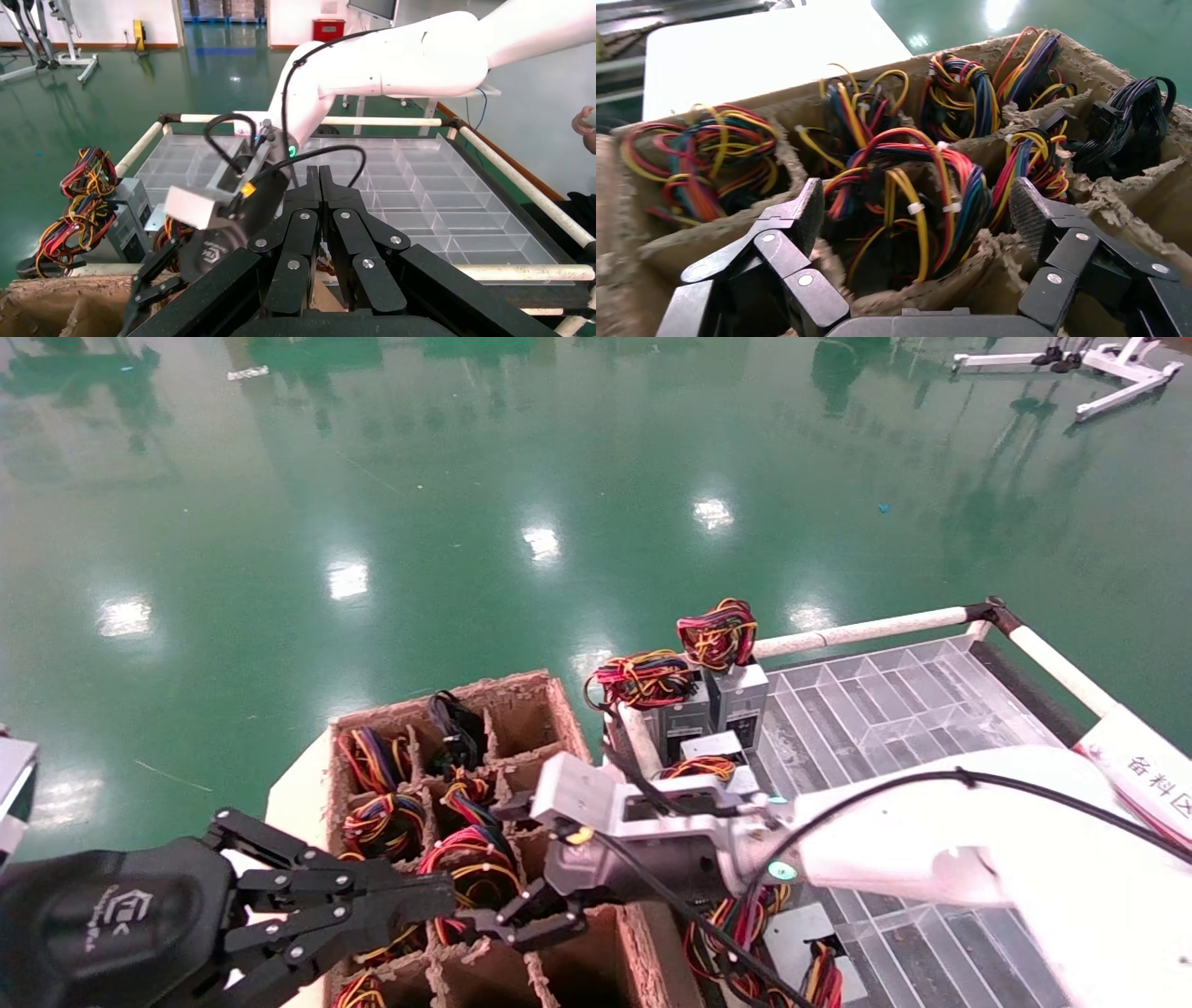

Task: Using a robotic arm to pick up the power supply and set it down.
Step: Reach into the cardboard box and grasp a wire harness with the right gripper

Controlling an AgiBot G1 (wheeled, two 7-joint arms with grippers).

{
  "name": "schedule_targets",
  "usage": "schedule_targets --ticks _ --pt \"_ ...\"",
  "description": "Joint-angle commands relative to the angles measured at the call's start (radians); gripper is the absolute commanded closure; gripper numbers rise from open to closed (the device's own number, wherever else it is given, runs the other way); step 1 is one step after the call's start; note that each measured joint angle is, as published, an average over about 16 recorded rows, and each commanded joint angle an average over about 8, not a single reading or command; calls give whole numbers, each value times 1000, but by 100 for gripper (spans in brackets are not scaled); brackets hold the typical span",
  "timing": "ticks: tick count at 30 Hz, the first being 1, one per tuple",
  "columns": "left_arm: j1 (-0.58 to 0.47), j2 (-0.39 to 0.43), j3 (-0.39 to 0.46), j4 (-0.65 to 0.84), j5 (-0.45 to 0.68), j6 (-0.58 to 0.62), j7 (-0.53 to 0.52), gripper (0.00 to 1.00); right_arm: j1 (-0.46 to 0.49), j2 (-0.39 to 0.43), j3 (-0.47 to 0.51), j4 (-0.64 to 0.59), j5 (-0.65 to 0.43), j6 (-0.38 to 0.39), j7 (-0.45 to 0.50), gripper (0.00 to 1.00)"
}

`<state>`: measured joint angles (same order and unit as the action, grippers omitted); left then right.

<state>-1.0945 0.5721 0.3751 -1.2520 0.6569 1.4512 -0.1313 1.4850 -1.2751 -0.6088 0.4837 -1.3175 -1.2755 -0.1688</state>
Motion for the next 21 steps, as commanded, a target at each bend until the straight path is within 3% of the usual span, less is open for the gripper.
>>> schedule_targets --ticks 1,10,21 --pt "0 0 0 0 0 0 0 0 14 -26 -4 -44 -9 11 -30 100" --pt "0 0 0 0 0 0 0 0 39 -68 -14 -141 -5 26 -97 100" --pt "0 0 0 0 0 0 0 0 47 -69 -37 -176 15 24 -104 100"
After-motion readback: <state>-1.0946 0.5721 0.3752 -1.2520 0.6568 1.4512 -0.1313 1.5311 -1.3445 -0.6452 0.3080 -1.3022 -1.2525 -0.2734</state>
